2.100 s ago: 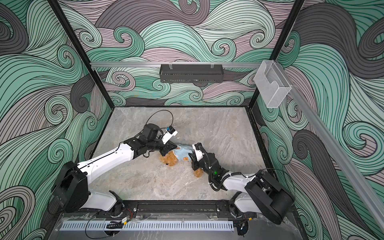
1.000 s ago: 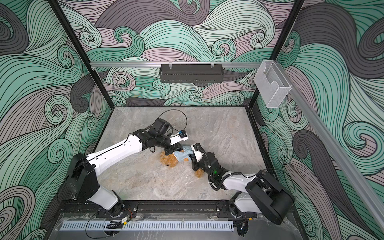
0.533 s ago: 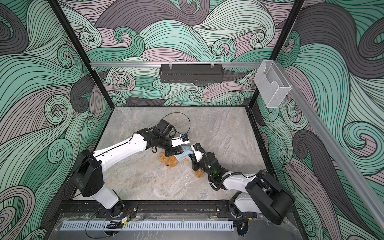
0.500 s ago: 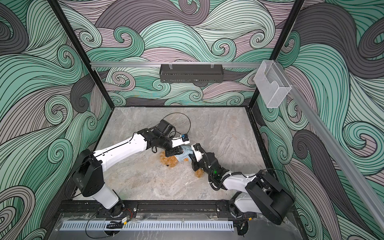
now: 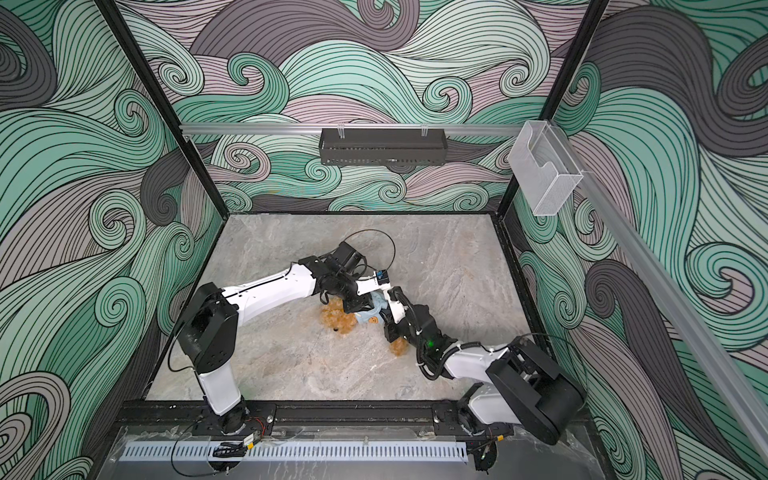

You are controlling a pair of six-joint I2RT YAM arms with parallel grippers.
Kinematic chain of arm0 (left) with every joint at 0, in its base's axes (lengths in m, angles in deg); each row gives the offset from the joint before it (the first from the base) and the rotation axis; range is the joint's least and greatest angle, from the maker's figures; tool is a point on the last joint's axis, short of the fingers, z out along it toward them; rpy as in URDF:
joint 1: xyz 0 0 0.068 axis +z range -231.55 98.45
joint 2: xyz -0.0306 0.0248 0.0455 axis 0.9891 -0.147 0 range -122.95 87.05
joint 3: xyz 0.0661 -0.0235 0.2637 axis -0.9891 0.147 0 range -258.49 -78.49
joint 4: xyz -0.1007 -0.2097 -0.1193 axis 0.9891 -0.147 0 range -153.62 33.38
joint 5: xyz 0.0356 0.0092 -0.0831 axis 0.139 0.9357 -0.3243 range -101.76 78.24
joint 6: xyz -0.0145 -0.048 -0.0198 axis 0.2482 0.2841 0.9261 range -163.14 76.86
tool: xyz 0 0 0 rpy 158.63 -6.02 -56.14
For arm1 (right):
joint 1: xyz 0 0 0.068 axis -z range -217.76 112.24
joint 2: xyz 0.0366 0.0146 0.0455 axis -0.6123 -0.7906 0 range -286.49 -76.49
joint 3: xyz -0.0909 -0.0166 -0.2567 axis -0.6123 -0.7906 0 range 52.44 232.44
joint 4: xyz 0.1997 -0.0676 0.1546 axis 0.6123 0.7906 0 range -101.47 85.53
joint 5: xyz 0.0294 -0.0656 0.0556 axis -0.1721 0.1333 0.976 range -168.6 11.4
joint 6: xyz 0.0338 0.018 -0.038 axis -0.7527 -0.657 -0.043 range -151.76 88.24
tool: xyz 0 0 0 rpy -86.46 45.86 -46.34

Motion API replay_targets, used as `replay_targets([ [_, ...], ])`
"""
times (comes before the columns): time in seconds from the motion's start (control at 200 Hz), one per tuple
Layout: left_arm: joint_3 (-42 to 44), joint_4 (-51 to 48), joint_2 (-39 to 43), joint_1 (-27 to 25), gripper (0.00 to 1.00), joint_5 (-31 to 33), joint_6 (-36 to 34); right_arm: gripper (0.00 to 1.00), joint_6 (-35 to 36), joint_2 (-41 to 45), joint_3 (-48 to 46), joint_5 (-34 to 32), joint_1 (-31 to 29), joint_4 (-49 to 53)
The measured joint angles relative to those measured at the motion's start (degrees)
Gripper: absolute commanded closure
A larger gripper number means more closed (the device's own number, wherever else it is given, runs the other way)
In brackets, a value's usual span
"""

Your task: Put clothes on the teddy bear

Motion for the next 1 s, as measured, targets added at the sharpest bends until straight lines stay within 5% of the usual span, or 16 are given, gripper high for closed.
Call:
replay_targets([
  [0.21,-1.84,0.24,-3.02,-0.26,0.65,0.96,2.01,1.0,-3.15,-3.02,0.0,-0.35,0.26,-2.95],
  [0.355,-1.57,0.68,-3.56,-0.52,1.0,2.4,2.75,1.0,-4.24,-3.15,-0.02,-0.52,0.24,-3.89],
  [0.525,3.67,6.71,-0.39,-0.35,1.0,1.68,6.27,1.0,-4.31,-2.38,-0.04,-1.2,0.22,-3.37],
  [0.745,20.41,26.08,14.75,4.72,1.0,-0.57,22.03,1.0,-5.55,-0.07,-0.04,-4.57,-0.02,-3.54],
  [1.0,28.44,38.03,17.9,8.0,1.0,-5.03,33.79,1.0,-8.11,0.98,-0.28,-6.36,-0.42,-3.65],
])
